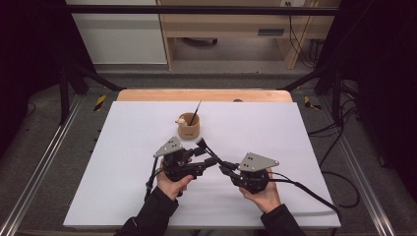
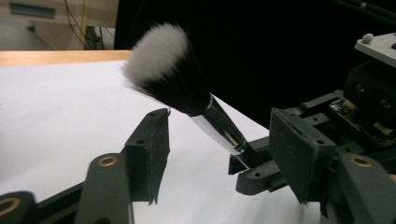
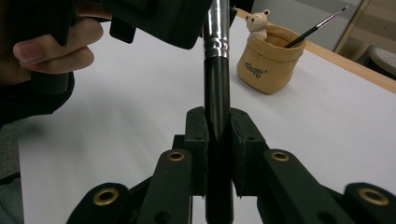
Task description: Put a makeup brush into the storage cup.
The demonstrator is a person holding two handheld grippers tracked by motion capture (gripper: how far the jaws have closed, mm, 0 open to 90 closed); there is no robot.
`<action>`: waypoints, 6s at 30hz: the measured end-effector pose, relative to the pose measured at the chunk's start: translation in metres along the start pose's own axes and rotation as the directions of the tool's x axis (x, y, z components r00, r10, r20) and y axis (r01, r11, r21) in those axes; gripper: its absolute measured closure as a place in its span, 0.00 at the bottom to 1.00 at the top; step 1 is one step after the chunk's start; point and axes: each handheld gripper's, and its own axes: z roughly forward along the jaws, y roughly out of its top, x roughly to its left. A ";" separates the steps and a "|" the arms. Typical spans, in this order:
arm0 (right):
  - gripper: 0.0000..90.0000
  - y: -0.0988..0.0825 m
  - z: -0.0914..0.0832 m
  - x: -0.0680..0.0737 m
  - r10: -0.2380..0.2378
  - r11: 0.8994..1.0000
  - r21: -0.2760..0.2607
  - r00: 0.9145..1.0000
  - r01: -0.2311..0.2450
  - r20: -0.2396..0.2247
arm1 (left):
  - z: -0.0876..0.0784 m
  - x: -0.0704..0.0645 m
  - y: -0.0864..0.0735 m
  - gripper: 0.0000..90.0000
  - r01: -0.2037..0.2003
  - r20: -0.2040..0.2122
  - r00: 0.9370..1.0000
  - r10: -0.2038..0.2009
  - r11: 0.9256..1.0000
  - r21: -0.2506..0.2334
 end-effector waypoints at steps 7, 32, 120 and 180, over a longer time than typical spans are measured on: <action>0.88 0.000 0.000 0.001 -0.001 1.000 -0.002 1.000 0.001 -0.006 | 0.003 -0.002 0.000 0.53 0.010 0.021 1.000 -0.010 1.000 0.002; 0.88 0.000 0.000 0.002 0.000 1.000 -0.021 1.000 0.000 -0.021 | 0.002 -0.001 0.000 0.73 0.045 0.040 0.998 -0.045 0.999 -0.014; 0.11 -0.007 -0.054 -0.041 0.230 0.970 -0.112 0.961 -0.214 0.156 | -0.086 0.032 0.020 0.86 -0.060 -0.219 0.974 0.064 0.998 0.027; 0.06 -0.032 -0.081 -0.061 0.256 0.966 -0.091 0.924 -0.240 0.285 | -0.081 0.045 0.062 0.86 -0.118 -0.329 0.935 0.135 0.990 0.072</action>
